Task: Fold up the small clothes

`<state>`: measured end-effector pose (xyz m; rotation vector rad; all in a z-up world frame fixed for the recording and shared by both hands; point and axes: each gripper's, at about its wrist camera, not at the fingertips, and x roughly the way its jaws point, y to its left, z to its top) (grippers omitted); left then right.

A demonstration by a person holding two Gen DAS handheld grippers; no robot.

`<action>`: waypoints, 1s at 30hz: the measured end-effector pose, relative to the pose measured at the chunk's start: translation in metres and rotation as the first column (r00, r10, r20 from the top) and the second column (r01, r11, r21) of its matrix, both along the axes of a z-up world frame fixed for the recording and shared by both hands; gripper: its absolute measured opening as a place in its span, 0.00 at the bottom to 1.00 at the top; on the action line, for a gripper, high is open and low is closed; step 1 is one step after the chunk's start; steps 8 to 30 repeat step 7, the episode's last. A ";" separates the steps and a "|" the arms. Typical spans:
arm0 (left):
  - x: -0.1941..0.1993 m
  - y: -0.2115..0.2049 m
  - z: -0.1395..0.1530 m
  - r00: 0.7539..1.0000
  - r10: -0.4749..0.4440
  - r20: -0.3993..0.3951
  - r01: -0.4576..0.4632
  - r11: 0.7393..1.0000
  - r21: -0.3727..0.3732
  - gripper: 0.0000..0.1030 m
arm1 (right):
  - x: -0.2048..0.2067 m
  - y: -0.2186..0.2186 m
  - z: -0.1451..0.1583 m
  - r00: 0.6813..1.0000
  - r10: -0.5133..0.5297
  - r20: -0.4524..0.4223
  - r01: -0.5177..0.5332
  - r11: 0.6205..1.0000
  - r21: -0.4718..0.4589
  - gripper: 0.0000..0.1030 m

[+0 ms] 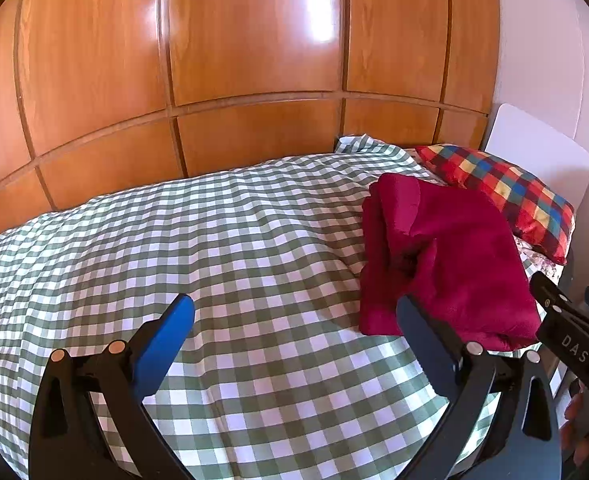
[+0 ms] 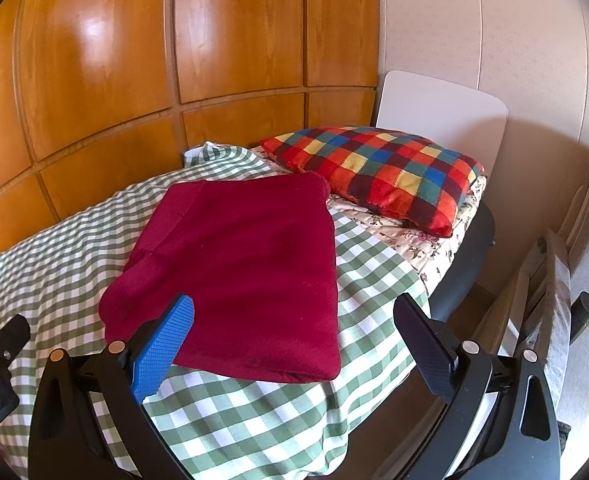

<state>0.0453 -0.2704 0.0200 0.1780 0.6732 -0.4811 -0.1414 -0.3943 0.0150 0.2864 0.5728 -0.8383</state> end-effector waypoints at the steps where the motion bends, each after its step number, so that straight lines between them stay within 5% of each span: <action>1: 0.001 0.001 -0.001 1.000 0.001 -0.008 -0.001 1.000 -0.001 0.98 | 0.000 0.000 0.000 1.000 0.000 0.000 0.000 1.000 0.003 0.96; 30: 0.006 0.006 -0.006 0.999 0.016 -0.048 -0.016 1.000 -0.005 0.98 | 0.002 0.001 0.002 1.000 0.008 0.006 -0.008 1.000 0.000 0.96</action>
